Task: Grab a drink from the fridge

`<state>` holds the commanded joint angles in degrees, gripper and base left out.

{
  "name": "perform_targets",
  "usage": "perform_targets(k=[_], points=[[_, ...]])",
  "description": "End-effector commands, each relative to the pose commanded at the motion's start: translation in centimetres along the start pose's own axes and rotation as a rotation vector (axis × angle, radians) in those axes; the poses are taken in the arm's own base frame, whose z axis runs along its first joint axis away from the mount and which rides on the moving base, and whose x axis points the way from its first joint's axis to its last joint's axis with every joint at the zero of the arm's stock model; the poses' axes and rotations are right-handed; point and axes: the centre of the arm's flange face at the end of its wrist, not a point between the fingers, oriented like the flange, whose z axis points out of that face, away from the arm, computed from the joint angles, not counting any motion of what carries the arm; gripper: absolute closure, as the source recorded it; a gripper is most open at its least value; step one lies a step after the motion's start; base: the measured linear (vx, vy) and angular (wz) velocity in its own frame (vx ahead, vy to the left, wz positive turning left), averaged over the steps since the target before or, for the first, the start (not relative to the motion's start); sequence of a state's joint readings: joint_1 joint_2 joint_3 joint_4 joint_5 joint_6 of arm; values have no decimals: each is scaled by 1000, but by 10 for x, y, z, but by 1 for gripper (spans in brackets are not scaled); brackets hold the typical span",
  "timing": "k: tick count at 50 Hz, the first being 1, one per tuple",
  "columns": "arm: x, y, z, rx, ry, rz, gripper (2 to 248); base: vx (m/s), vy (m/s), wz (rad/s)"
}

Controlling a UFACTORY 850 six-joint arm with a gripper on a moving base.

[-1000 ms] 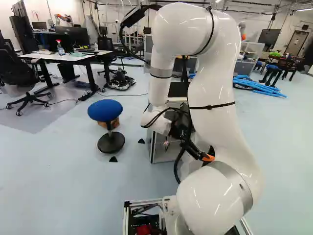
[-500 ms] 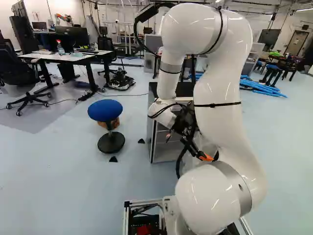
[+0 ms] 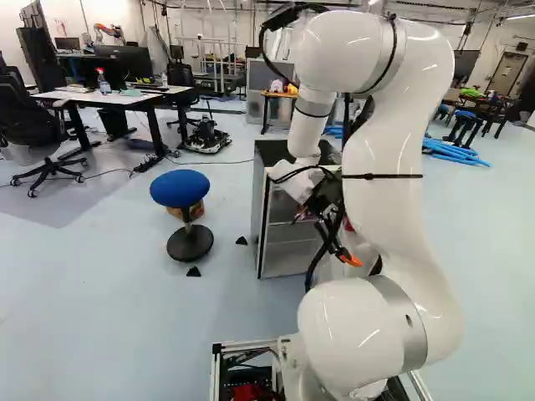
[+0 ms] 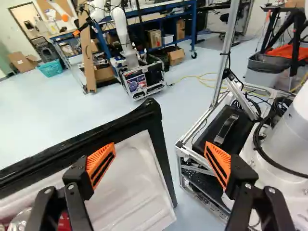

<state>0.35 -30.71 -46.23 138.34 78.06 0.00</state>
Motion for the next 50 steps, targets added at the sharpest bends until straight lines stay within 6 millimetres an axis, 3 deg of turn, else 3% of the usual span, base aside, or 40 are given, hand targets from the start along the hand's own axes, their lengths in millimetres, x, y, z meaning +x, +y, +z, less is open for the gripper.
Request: perform_targets(k=[30,50], points=[[18,-97,39,-169,-32,164,3,0,0,0],[32,-155,68,-146,-37,233,3,0,0,0]])
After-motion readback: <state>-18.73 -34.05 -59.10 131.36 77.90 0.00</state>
